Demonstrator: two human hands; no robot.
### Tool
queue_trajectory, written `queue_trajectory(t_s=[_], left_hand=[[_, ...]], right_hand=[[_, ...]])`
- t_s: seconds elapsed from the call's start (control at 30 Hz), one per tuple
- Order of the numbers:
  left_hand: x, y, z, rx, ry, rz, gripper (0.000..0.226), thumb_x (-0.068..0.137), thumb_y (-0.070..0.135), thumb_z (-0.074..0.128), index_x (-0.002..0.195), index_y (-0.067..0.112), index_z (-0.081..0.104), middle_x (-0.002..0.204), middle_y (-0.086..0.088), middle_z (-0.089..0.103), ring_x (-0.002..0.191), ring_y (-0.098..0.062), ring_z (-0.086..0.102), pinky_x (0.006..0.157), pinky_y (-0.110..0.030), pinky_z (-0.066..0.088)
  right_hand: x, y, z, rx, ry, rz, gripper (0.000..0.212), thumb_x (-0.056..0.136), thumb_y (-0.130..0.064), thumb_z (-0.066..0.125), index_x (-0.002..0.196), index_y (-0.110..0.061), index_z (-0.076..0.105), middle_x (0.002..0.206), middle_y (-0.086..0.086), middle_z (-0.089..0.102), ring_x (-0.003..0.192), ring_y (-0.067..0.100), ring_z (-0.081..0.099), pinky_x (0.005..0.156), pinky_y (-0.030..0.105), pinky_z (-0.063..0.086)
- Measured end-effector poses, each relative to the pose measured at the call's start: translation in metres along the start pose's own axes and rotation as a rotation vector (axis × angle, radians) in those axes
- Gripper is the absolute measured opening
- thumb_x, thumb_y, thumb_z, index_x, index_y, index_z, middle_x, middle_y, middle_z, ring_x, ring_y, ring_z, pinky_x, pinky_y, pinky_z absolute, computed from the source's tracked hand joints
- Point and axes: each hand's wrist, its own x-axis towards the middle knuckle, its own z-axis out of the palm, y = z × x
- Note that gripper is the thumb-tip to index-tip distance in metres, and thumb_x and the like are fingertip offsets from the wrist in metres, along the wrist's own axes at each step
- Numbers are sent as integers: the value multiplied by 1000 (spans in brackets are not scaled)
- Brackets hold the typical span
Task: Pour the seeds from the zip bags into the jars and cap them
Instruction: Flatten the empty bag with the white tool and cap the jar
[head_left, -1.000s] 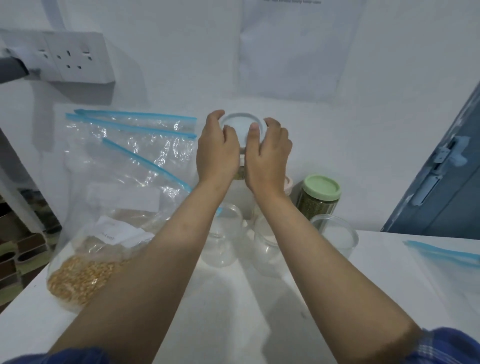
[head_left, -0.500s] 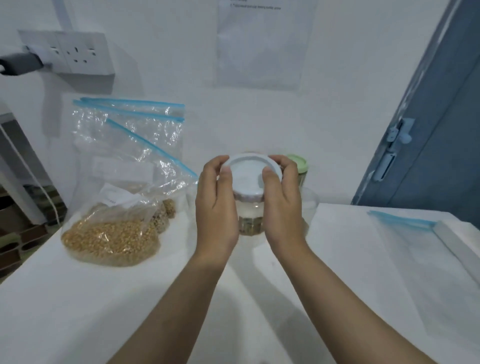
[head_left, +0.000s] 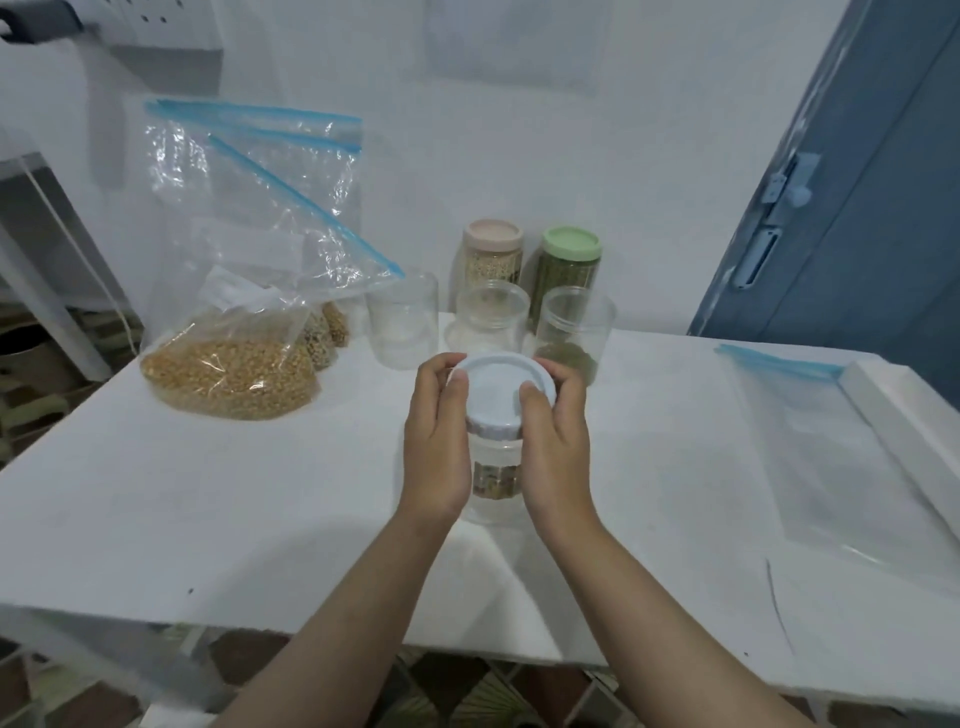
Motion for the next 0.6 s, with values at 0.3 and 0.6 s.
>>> queue_trajectory(t_s=[0.3,0.6], left_hand=[[3,-12,9,-147,46,-10,47,104,46,22,107,27,64,101,8,72,98,-5,67,80,-15,49],[12,-23,9,-201,6,-11,63,94,65,22,110,21,65,109,-5,72,108,-19,66,94,-33,52]], right_hand=[[5,0,-8,39,7,6,29,89,-23,53,115,-27,63,108,-12,68,97,-2,63,80,13,50],[5,6,-19,-18,-169,-47,52,98,-54,32,146,-36,34,113,-48,51,112,-22,48,94,7,41]])
